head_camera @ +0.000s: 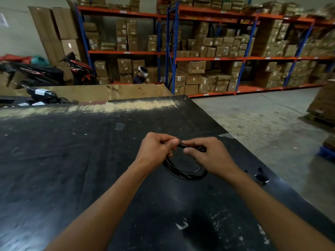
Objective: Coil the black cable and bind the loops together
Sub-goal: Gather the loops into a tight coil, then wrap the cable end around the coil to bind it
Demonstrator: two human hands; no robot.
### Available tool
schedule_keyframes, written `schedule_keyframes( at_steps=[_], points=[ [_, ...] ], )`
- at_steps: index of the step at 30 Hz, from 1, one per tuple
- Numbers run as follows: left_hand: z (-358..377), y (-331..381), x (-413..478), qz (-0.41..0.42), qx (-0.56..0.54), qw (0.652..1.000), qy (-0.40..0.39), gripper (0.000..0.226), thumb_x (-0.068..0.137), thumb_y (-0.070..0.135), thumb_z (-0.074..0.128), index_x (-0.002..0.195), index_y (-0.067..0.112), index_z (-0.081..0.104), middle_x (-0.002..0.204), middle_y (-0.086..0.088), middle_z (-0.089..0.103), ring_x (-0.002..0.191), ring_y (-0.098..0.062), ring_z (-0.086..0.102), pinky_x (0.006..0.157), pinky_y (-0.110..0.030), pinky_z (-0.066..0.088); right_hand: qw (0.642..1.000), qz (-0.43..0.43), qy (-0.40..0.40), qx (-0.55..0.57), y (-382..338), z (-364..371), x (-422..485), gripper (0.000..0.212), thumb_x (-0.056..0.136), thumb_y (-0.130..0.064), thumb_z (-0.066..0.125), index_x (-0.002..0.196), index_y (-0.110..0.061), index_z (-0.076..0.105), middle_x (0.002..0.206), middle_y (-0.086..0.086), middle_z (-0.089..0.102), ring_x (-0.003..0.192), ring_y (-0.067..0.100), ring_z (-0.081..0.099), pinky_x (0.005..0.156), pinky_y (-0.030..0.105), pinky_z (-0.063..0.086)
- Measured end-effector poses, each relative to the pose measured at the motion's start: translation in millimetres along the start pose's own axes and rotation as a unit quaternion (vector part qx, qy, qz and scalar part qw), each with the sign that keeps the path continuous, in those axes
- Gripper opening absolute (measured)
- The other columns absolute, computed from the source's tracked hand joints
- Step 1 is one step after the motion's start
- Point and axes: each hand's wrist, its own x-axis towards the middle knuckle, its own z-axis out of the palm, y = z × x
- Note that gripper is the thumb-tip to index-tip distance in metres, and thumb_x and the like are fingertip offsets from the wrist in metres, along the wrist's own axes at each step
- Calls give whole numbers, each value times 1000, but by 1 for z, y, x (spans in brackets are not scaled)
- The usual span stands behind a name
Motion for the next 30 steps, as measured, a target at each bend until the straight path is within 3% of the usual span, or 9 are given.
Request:
schedule_keyframes(
  at_steps=[2,6,11,15,20,23,25,27,30],
  points=[
    [15,0,5,-10,-23,1000,-1,9,87,20,72,82,24,78,67,-1,75,56,-8,63,64,-33,60,999,3,54,6,12,-2,-1,20,83,-26,74,103,-26,77,94,-12,77,83,-12,66,71,5,47],
    [45,1,9,-24,-81,996,-11,16,86,15,73,73,23,78,66,-6,75,57,-12,66,59,-25,56,997,20,75,-19,35,-18,-2,15,85,-24,72,98,-21,79,89,-8,78,82,-3,69,74,15,53],
    [89,-8,6,-27,-95,995,12,12,88,16,71,82,24,78,71,-3,77,56,-6,64,56,-19,52,993,68,94,-6,67,-33,-10,12,85,-23,71,93,-22,79,82,-12,75,79,-7,67,68,5,46],
    [123,-14,2,6,-45,999,25,8,87,20,72,87,26,78,71,4,77,62,-10,71,59,-21,57,987,105,119,33,94,-42,-24,10,84,-21,71,89,-19,80,81,-8,76,79,0,70,75,20,54],
    [157,-12,7,-82,-171,981,33,5,85,10,73,83,10,77,70,-10,74,68,-19,72,64,-29,60,984,115,129,44,120,-59,-32,7,82,-23,72,84,-21,79,75,-12,75,72,-4,68,70,18,53],
    [172,-9,11,-98,-160,981,44,7,84,7,73,78,7,77,66,-9,72,63,-15,69,61,-25,59,982,150,94,64,130,-71,-35,15,86,-29,69,83,-17,78,75,-8,74,68,2,66,69,31,55],
    [176,-7,14,-109,-160,980,56,10,84,5,73,74,7,76,63,-8,70,59,-12,68,59,-22,57,978,172,116,22,139,-81,-37,25,89,-31,62,81,-10,74,77,2,74,75,16,68,72,35,55],
    [175,-7,19,-122,-154,978,65,12,83,4,74,72,7,75,61,-7,70,58,-12,67,58,-21,57,969,204,128,-59,149,-94,-41,18,91,-24,60,84,-14,74,87,1,75,87,19,69,77,27,50],
    [174,-7,28,-133,-145,977,78,13,84,3,73,71,6,74,63,-7,70,58,-12,67,56,-21,56,944,275,15,-183,162,-108,-49,16,84,-15,66,100,-15,72,104,11,73,100,29,67,87,30,51]
  ],
)
